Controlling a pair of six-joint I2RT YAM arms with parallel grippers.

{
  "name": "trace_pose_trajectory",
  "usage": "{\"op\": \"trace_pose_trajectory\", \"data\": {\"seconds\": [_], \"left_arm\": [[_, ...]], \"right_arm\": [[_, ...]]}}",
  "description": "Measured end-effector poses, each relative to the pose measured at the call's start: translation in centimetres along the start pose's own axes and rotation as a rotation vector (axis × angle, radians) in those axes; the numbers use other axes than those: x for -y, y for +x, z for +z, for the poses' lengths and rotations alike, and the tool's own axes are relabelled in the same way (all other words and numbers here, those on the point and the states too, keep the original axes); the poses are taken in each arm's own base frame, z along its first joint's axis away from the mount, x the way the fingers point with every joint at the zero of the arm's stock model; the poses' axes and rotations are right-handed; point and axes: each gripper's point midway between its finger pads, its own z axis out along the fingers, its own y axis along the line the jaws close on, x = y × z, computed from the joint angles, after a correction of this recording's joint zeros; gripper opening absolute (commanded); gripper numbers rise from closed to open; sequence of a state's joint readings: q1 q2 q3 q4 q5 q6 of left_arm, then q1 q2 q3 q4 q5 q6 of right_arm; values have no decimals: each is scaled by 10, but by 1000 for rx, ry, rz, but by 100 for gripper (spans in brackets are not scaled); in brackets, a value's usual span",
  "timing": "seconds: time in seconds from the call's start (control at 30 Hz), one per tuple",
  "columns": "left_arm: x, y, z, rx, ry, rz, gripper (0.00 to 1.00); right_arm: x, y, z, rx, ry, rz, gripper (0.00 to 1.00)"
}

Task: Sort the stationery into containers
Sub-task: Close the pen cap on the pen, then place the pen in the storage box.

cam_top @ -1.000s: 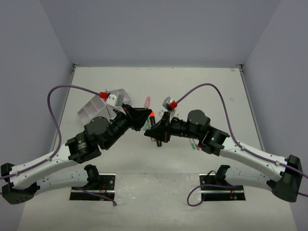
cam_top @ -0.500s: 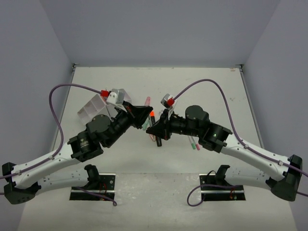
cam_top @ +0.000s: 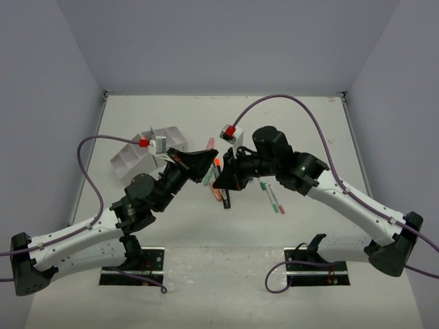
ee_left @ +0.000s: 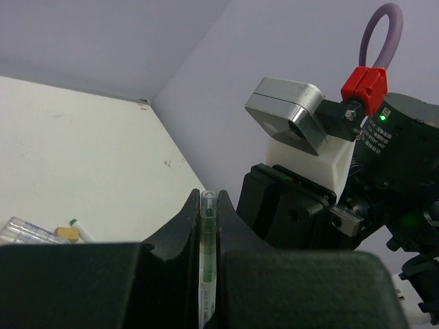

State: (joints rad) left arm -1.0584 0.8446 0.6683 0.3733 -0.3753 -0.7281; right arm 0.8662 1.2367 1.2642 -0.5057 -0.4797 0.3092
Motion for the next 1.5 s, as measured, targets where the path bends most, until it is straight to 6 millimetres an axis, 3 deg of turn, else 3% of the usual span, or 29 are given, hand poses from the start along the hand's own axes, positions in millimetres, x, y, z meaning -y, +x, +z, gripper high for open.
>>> {"op": "trace_pose_trajectory", "data": {"seconds": [0.17, 0.4, 0.6, 0.67, 0.7, 0.77, 0.87, 1.0, 1.17, 1.27, 1.37, 1.43, 1.5], "left_arm": [[-4, -1, -5, -29, -40, 32, 0], [-1, -7, -13, -164, -133, 179, 0], [10, -15, -22, -210, -135, 220, 0], [9, -15, -24, -217, -139, 229, 0], [7, -14, -24, -224, -144, 236, 0], [4, -10, -24, -243, -156, 256, 0], [-4, -4, -26, -278, -190, 295, 0], [-18, -10, -23, -268, -291, 342, 0], [-47, -37, -15, -155, -519, 426, 0], [-78, -56, -11, -79, -702, 492, 0], [-137, -99, -2, 33, -930, 529, 0], [-188, -135, -13, 102, -1119, 540, 0], [-225, -159, -22, 149, -1261, 538, 0]], "right_arm": [[2, 6, 5, -1, -21, -25, 0], [12, 8, 8, 106, -45, -197, 0], [3, 0, 3, 201, -109, -305, 1], [4, 1, 5, 218, -125, -322, 12], [5, 3, 6, 223, -128, -326, 33], [7, 5, 8, 224, -127, -326, 54], [17, -4, 6, 260, -89, -324, 97], [29, -14, 2, 298, -24, -307, 99], [45, -11, -11, 332, 94, -266, 99], [59, -4, -25, 369, 192, -227, 99], [70, 2, -38, 401, 272, -197, 99], [76, 1, -42, 417, 307, -185, 99], [81, 3, -43, 420, 332, -173, 99]]}}
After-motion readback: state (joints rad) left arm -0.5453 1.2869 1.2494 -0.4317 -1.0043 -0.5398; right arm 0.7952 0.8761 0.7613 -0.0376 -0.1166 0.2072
